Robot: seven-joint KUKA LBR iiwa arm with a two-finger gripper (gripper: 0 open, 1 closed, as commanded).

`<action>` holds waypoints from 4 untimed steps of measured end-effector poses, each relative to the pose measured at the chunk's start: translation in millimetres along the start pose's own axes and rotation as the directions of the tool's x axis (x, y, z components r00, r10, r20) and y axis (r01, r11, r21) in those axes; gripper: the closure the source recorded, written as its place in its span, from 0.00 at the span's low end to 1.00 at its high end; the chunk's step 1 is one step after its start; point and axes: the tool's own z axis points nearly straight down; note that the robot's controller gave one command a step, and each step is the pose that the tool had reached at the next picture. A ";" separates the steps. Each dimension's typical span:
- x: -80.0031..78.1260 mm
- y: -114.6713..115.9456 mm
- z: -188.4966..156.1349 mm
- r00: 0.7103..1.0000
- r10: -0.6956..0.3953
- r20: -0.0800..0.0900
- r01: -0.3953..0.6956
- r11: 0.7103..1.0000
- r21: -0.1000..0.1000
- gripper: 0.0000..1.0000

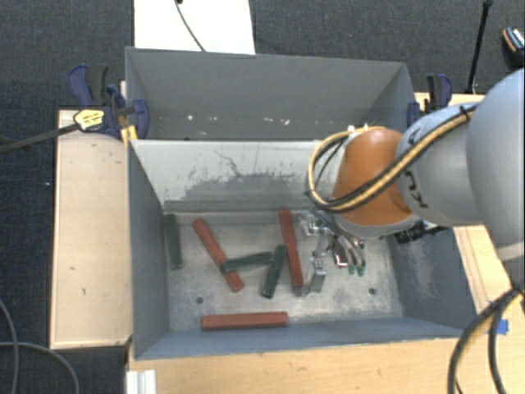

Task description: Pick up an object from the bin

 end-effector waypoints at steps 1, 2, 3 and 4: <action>9.3 54.1 -5.2 0.972 0.235 0.001 -0.235 0.972 0.001 0.00; -1.5 106.1 0.5 0.938 0.347 -0.003 -0.347 0.938 0.003 0.00; -2.5 104.1 -0.6 0.939 0.343 -0.001 -0.343 0.939 0.003 1.00; -4.9 207.5 1.1 0.873 0.488 -0.002 -0.488 0.873 0.004 1.00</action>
Offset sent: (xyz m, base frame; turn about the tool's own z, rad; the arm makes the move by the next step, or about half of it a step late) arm -0.0085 0.0521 0.0050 0.2400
